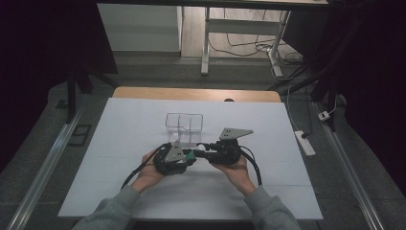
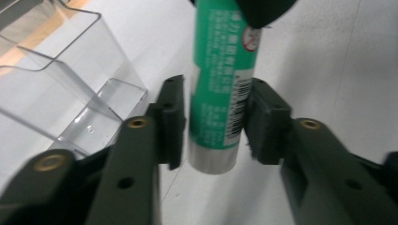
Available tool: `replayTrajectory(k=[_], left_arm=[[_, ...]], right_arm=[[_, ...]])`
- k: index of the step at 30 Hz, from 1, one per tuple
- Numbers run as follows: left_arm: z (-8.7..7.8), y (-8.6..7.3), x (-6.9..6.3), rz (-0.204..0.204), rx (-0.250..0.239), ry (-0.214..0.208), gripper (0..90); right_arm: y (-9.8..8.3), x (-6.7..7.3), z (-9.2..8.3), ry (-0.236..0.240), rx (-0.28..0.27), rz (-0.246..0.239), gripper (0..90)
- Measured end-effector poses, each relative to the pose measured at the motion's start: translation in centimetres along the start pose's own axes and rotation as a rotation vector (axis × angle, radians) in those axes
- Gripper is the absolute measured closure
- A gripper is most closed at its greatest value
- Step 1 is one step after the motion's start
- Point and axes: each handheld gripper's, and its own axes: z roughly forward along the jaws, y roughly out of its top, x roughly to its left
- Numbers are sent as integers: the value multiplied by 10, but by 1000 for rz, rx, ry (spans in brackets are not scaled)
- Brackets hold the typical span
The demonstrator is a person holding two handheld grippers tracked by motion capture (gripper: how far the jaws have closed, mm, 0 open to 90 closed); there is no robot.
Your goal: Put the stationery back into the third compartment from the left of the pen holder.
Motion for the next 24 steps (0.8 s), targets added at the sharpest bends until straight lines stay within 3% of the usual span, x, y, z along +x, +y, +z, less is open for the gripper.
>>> replayTrajectory(k=[4, 9, 18, 24], left_arm=[[-7, -1, 4, -43, -8, 4, 447], [-17, -3, 8, -66, 12, 12, 360], [-38, -15, 10, -124, 24, 10, 336], [-55, -30, 15, -156, 32, 33, 327]], right_arm=[[1, 1, -2, -14, -3, -14, 641], [5, 0, -9, -19, -33, -16, 641], [16, 0, -28, -54, -88, -45, 641], [23, -1, -38, -85, -117, -58, 640]])
